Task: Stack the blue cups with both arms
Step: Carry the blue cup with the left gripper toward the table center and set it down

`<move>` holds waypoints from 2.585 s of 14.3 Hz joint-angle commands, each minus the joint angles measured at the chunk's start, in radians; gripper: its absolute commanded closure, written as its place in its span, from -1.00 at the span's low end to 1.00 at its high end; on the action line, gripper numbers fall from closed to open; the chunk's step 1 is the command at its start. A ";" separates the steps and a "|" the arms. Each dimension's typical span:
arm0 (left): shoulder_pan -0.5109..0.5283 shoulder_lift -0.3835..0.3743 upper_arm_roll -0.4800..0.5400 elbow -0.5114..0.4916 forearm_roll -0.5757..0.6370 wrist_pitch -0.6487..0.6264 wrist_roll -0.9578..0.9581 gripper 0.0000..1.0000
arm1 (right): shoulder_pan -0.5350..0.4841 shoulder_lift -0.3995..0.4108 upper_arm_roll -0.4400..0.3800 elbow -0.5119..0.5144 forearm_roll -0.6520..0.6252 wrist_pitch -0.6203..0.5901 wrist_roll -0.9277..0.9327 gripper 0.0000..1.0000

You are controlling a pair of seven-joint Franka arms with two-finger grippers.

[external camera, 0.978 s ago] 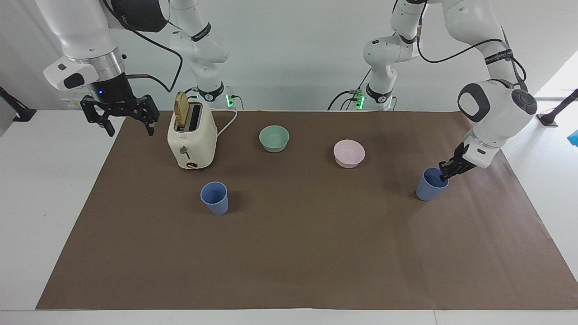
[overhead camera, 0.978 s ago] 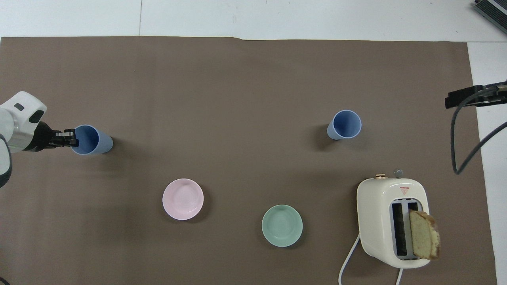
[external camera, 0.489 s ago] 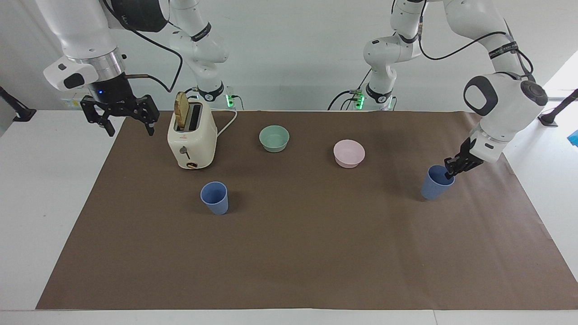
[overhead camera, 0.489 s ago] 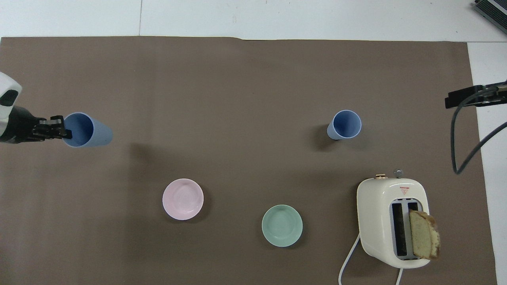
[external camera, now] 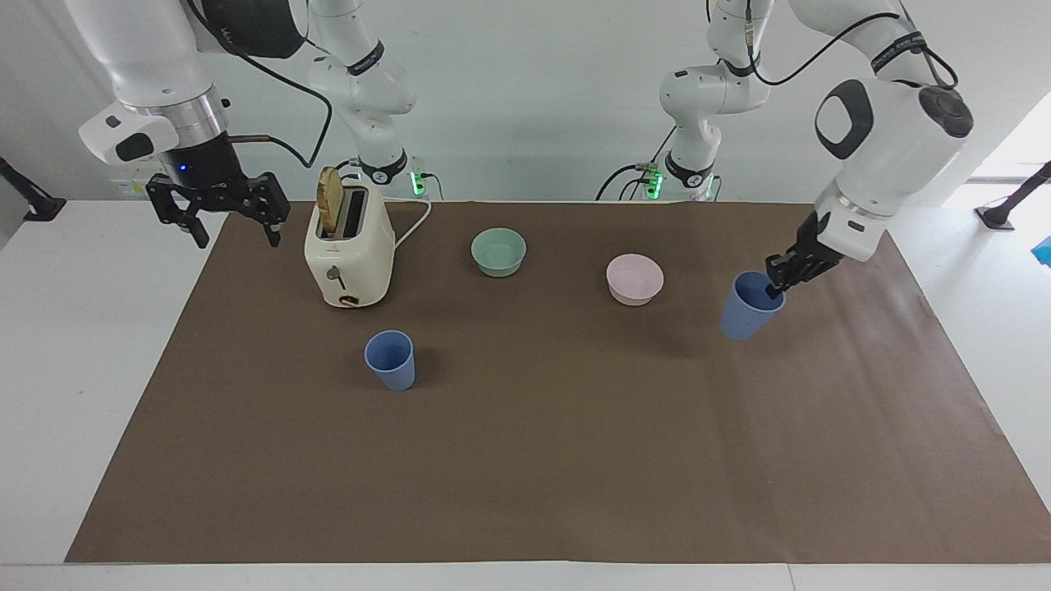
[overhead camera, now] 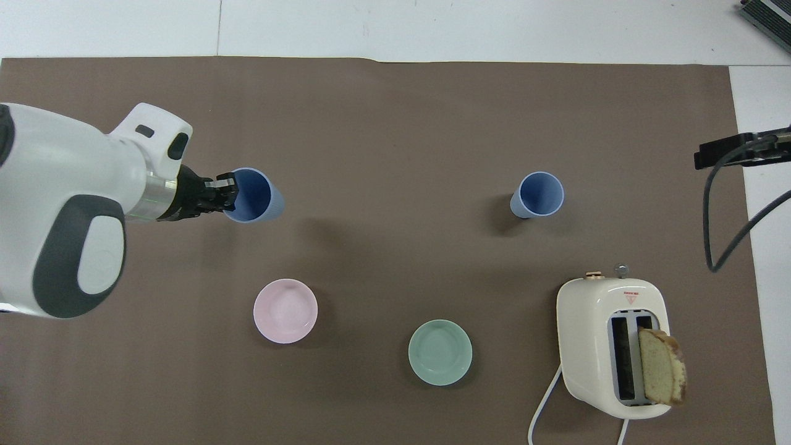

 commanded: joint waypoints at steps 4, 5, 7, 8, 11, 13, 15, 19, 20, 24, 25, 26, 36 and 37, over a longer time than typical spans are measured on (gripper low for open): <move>-0.184 0.168 0.021 0.033 0.007 0.216 -0.183 1.00 | -0.009 -0.016 0.003 -0.017 0.015 0.005 -0.023 -1.00; -0.192 0.180 0.020 0.031 0.007 0.221 -0.184 1.00 | -0.011 -0.016 0.003 -0.017 0.015 0.005 -0.023 -1.00; -0.238 0.206 0.021 0.030 0.007 0.234 -0.189 1.00 | -0.009 -0.015 0.003 -0.017 0.015 0.005 -0.023 -1.00; -0.240 0.213 0.021 0.028 0.008 0.234 -0.187 1.00 | -0.009 -0.015 0.003 -0.017 0.016 0.005 -0.023 -1.00; -0.235 0.213 0.021 0.025 0.042 0.221 -0.184 1.00 | -0.011 -0.016 0.003 -0.017 0.015 0.005 -0.023 -1.00; -0.234 0.211 0.021 0.016 0.059 0.210 -0.181 1.00 | -0.011 -0.016 0.003 -0.017 0.016 0.004 -0.023 -1.00; -0.237 0.213 0.021 0.013 0.062 0.207 -0.183 1.00 | -0.009 -0.016 0.003 -0.017 0.015 0.005 -0.023 -1.00; -0.240 0.228 0.021 0.013 0.062 0.215 -0.180 1.00 | -0.009 -0.015 0.003 -0.017 0.015 0.005 -0.023 -1.00; -0.240 0.225 0.021 0.007 0.062 0.208 -0.177 1.00 | -0.011 -0.016 0.003 -0.017 0.015 0.004 -0.023 -1.00; -0.235 0.223 0.020 -0.001 0.062 0.210 -0.175 0.59 | -0.009 -0.015 0.003 -0.018 0.015 0.004 -0.023 -1.00; -0.231 0.225 0.020 0.002 0.062 0.210 -0.175 -0.35 | -0.009 -0.015 0.003 -0.017 0.015 0.005 -0.023 -1.00; -0.230 0.225 0.021 0.007 0.063 0.208 -0.177 -0.99 | -0.009 -0.015 0.003 -0.017 0.015 0.005 -0.023 -1.00; -0.105 0.058 0.041 0.019 0.188 -0.006 0.039 -1.00 | -0.009 -0.015 0.003 -0.017 0.015 0.005 -0.023 -1.00; -0.074 0.024 0.041 0.019 0.188 -0.055 0.090 -1.00 | -0.009 -0.015 0.003 -0.017 0.015 0.008 -0.023 -1.00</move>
